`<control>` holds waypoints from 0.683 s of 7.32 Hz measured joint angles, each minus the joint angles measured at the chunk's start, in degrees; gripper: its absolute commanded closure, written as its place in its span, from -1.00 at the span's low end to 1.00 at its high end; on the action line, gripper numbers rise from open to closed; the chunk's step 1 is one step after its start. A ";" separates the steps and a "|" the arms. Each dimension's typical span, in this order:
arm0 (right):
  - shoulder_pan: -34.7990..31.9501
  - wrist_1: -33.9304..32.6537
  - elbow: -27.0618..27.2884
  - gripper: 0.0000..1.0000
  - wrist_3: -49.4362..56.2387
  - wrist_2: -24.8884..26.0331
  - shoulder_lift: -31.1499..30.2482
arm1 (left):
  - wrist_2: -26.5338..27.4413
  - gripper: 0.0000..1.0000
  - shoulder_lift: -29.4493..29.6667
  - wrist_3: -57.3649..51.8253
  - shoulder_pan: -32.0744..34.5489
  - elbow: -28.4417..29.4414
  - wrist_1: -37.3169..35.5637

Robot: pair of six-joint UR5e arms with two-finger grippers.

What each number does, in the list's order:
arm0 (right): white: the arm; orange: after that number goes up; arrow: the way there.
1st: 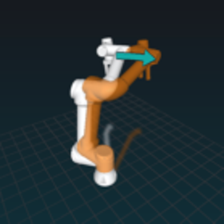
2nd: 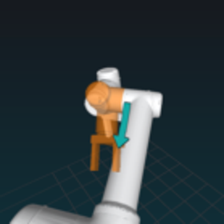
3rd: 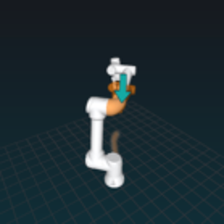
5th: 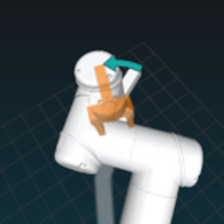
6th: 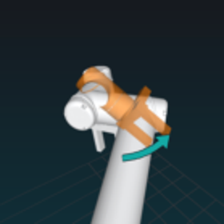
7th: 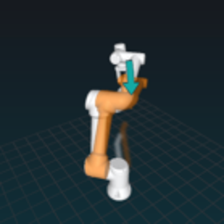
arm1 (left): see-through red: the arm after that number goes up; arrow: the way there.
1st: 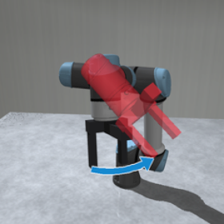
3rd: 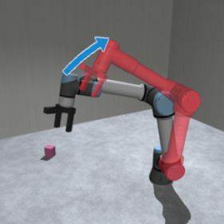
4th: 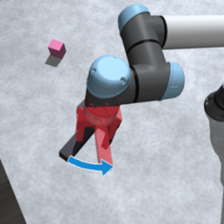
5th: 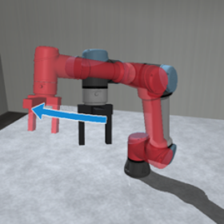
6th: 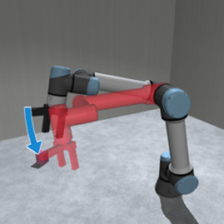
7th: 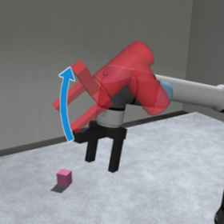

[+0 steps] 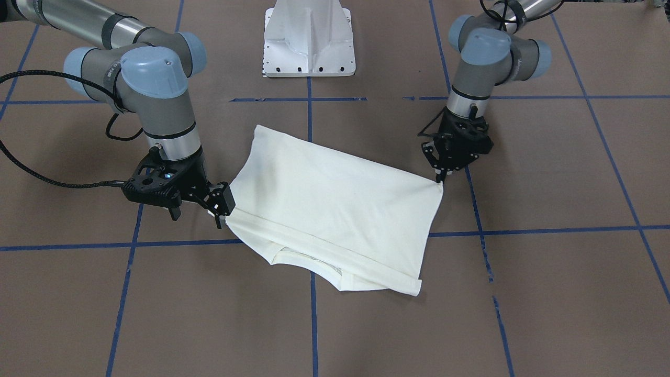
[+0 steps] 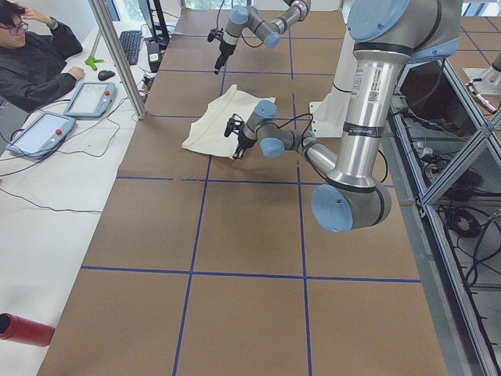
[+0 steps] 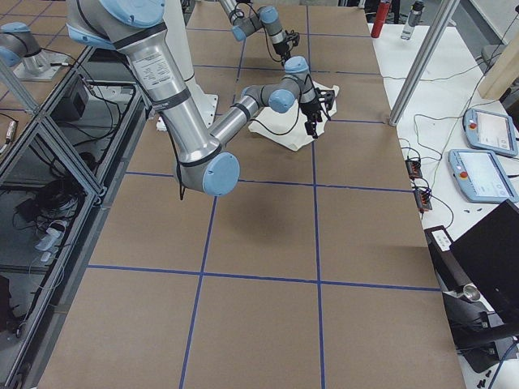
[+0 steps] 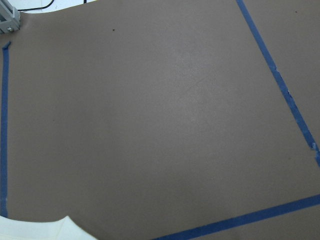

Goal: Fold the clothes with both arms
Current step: 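Grasp the shirt side edge with the left gripper and fold it inward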

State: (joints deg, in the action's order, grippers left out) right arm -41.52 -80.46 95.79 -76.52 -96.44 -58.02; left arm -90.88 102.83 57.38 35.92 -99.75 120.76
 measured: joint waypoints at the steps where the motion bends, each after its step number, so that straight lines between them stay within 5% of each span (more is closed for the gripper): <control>1: 0.03 0.08 0.19 -1.00 -0.02 0.00 0.03 | -0.12 1.00 2.69 -4.22 3.89 5.14 1.30; 5: 0.04 0.02 2.18 -1.00 -0.34 0.02 0.04 | -0.24 1.00 26.57 -11.94 13.32 40.20 10.88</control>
State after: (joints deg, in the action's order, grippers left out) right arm -41.48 -80.44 97.97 -76.86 -96.42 -57.98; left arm -91.12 129.40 45.45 49.24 -59.56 131.64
